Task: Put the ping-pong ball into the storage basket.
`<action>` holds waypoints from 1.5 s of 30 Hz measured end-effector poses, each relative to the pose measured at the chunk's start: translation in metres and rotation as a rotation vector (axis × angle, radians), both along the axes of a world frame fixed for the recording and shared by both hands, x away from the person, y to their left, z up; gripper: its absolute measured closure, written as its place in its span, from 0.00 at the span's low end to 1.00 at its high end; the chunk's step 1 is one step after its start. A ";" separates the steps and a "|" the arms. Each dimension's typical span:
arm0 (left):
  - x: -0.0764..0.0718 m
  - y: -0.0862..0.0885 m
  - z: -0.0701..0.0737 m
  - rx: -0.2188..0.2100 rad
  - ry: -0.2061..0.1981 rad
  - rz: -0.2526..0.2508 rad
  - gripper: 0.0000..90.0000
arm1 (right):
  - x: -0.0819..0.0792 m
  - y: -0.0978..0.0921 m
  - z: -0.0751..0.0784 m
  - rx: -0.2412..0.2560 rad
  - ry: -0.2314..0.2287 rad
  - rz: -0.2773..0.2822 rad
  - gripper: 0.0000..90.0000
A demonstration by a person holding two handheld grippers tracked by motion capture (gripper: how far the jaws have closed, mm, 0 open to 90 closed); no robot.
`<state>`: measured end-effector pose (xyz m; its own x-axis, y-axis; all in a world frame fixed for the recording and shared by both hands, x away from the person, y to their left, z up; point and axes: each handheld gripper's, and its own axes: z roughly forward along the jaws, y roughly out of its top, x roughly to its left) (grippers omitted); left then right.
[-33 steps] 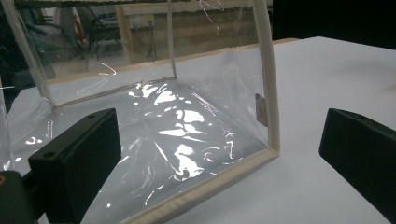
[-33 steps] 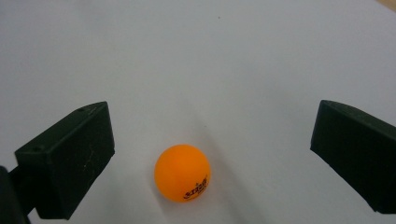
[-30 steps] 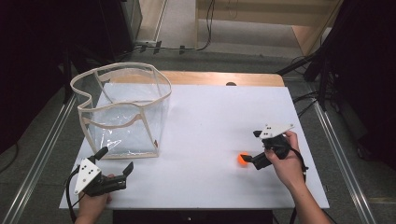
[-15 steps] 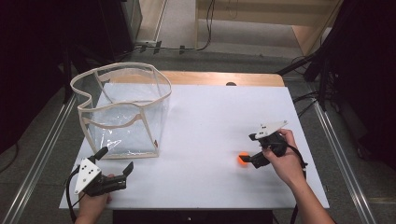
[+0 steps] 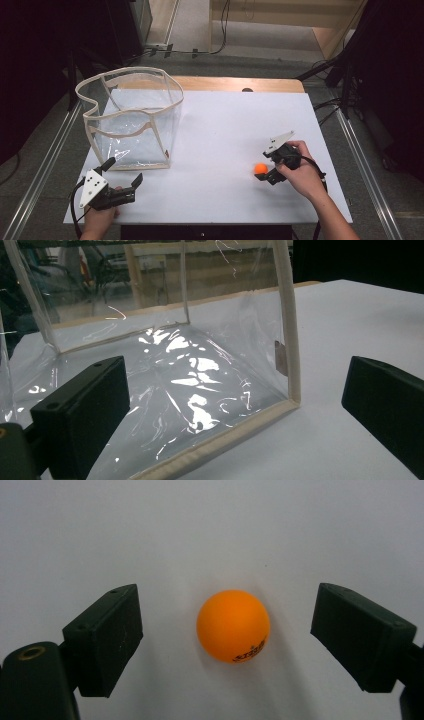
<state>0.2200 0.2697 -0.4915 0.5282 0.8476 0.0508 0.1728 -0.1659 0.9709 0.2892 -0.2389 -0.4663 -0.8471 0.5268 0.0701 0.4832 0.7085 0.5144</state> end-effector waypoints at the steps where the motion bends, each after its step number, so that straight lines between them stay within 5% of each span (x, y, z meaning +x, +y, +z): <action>1: 0.000 0.000 0.000 0.000 0.000 0.000 0.00 | 0.000 0.001 -0.001 -0.009 0.004 0.002 0.14; 17: 0.000 0.000 0.000 -0.001 -0.002 -0.004 0.00 | 0.005 0.007 -0.015 -0.121 0.054 0.003 0.28; 34: 0.000 0.000 0.000 -0.001 -0.003 -0.007 0.00 | 0.009 0.014 -0.024 -0.149 0.075 -0.020 0.40; 45: 0.000 0.000 0.000 0.004 -0.002 -0.005 0.00 | 0.010 0.013 -0.023 -0.158 0.047 -0.038 0.52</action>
<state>0.2197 0.2693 -0.4916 0.5327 0.8445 0.0551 0.1703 -0.1707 0.9705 0.2993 -0.2257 -0.4897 -0.8238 0.5663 0.0233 0.5325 0.7592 0.3743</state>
